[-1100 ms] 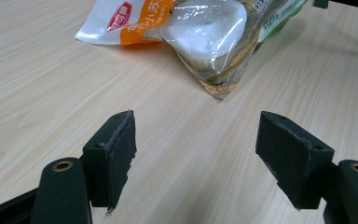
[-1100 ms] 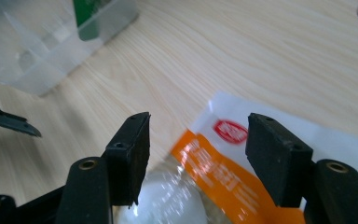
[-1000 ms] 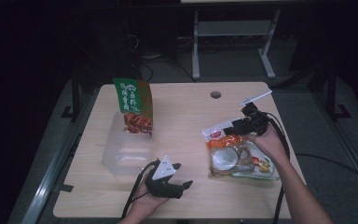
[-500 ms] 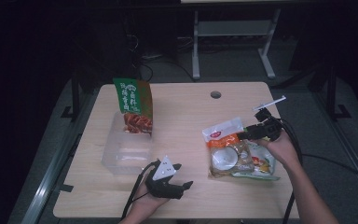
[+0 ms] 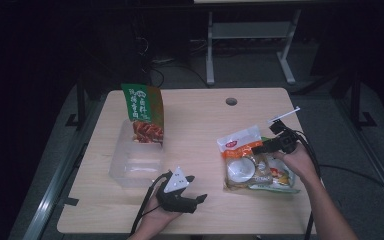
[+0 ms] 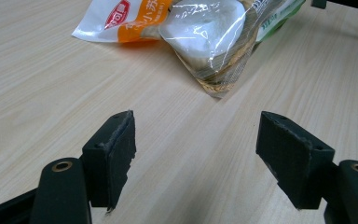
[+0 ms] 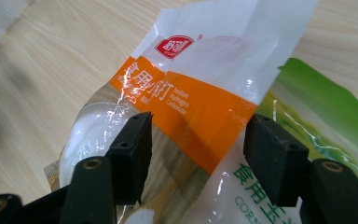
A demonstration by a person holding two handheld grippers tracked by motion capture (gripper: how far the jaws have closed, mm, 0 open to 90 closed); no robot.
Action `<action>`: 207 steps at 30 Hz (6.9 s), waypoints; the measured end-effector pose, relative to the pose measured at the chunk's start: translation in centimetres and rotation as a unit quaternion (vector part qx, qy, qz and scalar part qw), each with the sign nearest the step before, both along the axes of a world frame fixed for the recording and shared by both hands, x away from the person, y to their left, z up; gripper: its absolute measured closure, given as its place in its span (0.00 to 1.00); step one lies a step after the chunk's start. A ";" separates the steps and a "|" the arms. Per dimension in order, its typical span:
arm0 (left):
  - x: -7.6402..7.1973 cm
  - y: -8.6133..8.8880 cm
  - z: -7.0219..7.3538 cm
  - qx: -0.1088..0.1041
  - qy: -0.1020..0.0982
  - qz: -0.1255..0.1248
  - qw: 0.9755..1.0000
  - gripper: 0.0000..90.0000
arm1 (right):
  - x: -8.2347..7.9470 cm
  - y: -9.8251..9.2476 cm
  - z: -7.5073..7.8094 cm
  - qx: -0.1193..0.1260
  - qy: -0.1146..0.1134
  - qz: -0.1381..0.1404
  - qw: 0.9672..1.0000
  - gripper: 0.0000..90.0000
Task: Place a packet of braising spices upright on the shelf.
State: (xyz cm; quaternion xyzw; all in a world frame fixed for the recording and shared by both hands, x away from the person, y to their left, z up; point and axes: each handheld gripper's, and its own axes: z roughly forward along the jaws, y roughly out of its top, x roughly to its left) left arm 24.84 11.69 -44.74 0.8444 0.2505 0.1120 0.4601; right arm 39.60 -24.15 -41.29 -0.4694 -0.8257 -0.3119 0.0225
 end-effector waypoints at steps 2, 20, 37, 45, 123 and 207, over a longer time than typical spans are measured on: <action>0.0 0.0 0.0 0.000 0.001 0.000 1.000 0.31 | 0.1 0.2 -0.3 0.008 0.004 0.003 1.000 0.50; 0.5 -0.1 -0.3 -0.009 0.022 0.002 1.000 0.31 | 0.2 1.4 -0.9 0.058 0.015 0.020 0.998 0.99; 2.3 -3.0 -0.6 -0.042 0.068 -0.008 0.997 0.30 | -4.7 1.8 2.5 0.119 -0.099 0.059 0.986 1.00; 4.4 -5.3 -0.8 -0.089 0.102 -0.002 0.991 0.30 | -6.7 1.7 3.3 0.133 -0.136 0.089 0.978 1.00; 1.5 -0.3 2.5 -0.053 0.035 0.034 0.997 0.61 | -9.9 6.3 1.4 0.104 -0.184 0.112 0.971 1.00; -1.3 1.7 0.9 -0.036 0.013 0.007 0.999 0.47 | -0.9 26.4 9.7 0.142 -0.201 0.225 0.943 1.00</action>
